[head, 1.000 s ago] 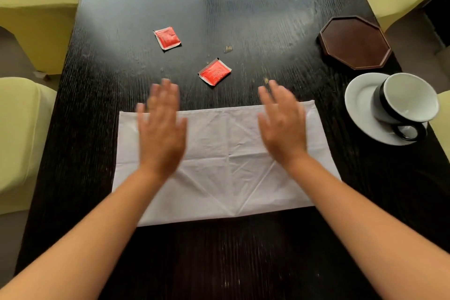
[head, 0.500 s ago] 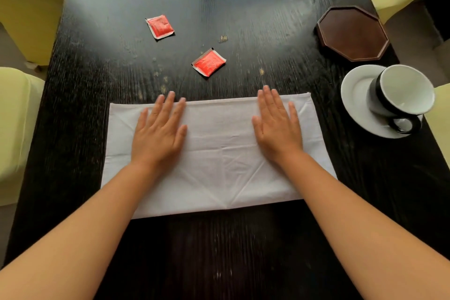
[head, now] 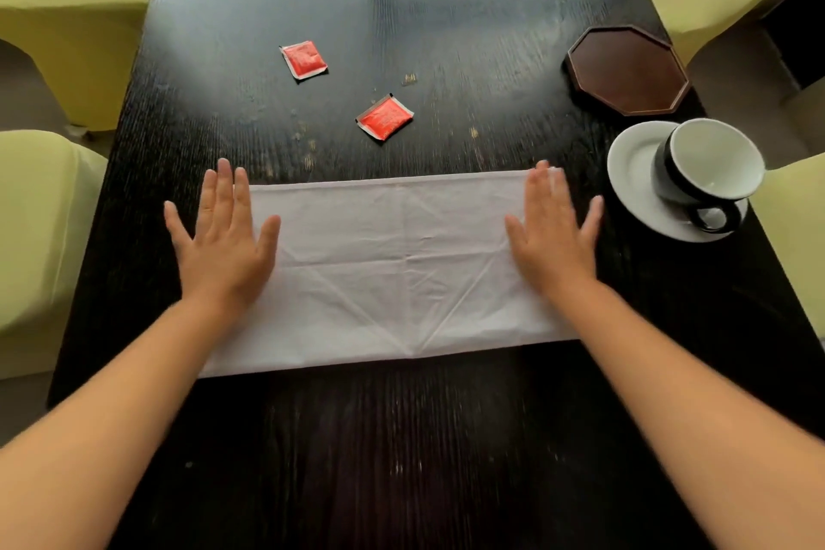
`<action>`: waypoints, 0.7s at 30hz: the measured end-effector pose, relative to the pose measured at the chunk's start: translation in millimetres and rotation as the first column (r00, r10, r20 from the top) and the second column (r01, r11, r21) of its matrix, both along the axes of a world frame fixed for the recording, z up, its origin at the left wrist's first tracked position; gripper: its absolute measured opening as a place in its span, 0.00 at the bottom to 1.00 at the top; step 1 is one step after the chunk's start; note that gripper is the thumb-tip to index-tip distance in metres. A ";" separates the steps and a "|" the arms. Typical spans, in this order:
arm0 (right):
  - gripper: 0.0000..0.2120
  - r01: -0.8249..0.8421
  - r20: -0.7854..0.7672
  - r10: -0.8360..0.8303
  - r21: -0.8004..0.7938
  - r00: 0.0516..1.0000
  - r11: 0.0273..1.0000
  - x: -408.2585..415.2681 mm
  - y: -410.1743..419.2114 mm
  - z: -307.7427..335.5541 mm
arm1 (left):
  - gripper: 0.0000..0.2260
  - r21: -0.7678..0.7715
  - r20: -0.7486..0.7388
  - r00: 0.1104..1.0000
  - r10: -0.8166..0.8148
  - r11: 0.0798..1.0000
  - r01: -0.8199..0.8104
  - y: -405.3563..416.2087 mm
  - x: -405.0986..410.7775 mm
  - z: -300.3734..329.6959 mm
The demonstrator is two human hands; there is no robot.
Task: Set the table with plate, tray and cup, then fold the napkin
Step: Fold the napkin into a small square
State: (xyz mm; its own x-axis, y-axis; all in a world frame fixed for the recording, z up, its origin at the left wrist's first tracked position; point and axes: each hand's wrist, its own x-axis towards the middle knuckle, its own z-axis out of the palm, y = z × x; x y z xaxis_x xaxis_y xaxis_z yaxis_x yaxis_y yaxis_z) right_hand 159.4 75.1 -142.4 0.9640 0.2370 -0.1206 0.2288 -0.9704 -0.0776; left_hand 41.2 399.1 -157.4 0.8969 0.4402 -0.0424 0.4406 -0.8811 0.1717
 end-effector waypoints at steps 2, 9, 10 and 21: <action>0.29 -0.110 0.057 0.105 0.096 0.993 0.989 -45.8 24.7 2.6 | 0.27 -0.039 0.137 0.990 -0.045 0.998 0.050 -42.1 -5.2 12.5; 0.27 -0.158 -0.085 0.165 0.081 0.983 0.984 -116.8 72.3 -17.6 | 0.24 -0.116 -0.032 0.984 -0.175 0.978 0.171 -148.9 -33.8 -8.8; 0.27 -0.166 -0.080 0.172 0.078 0.982 0.983 -118.3 72.2 -18.9 | 0.24 -0.120 -0.045 0.985 -0.167 0.980 0.161 -149.7 -35.2 -13.1; 0.29 -0.128 -0.048 0.131 0.071 0.990 0.989 -87.3 5.3 -24.3 | 0.30 -0.086 -0.066 0.992 -0.108 0.991 0.103 -87.0 -61.1 -14.1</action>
